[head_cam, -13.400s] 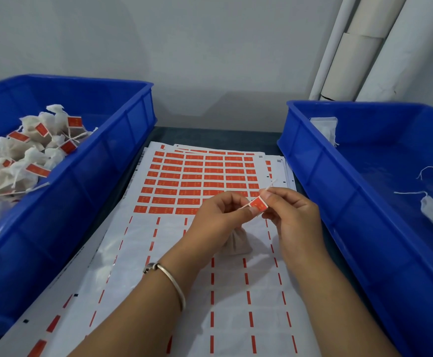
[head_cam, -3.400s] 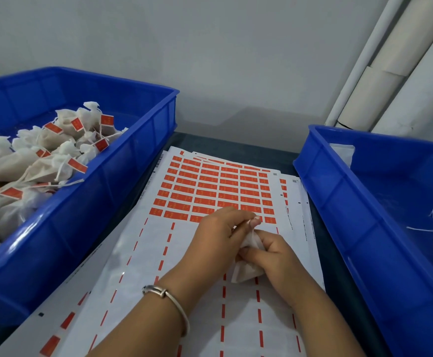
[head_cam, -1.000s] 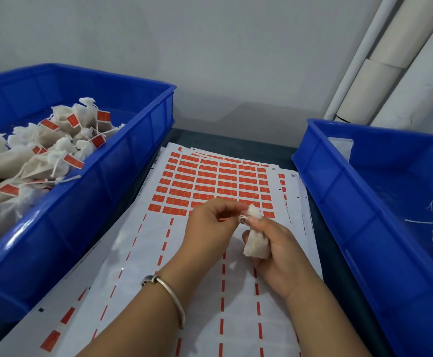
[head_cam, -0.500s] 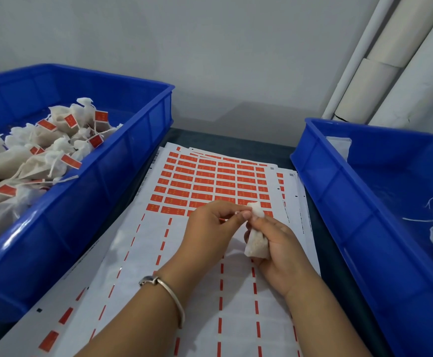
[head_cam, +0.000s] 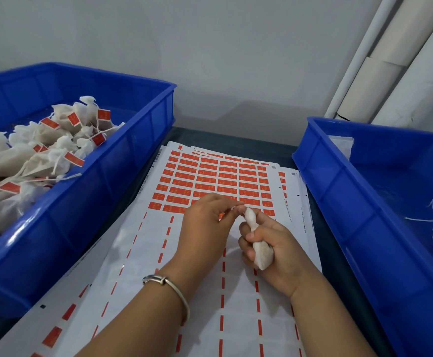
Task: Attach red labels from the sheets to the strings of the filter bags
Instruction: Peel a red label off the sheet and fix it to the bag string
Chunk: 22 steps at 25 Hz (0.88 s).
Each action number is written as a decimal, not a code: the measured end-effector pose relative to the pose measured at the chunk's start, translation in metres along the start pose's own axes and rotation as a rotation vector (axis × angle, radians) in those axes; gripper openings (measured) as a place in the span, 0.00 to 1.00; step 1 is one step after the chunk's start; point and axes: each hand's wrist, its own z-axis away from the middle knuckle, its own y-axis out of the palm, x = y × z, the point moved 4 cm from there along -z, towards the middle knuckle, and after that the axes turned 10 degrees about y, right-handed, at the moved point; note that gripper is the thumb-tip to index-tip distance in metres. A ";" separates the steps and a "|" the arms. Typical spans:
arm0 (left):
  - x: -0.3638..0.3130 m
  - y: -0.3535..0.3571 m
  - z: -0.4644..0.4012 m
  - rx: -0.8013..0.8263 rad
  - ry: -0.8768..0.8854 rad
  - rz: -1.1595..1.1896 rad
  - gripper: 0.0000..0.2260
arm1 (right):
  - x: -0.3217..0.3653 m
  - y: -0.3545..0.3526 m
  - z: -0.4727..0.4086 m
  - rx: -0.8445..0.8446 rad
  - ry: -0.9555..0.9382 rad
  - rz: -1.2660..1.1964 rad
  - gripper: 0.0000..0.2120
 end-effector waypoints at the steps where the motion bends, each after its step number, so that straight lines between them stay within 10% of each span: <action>1: 0.001 -0.001 0.000 -0.007 -0.013 -0.003 0.09 | 0.000 0.000 0.000 0.012 0.009 0.004 0.20; 12: 0.017 -0.014 -0.007 -0.090 -0.370 0.197 0.08 | -0.002 0.004 0.004 0.024 -0.002 0.142 0.18; 22: 0.002 -0.010 -0.005 0.019 -0.245 0.342 0.03 | 0.001 -0.003 0.002 -0.062 -0.081 -0.146 0.12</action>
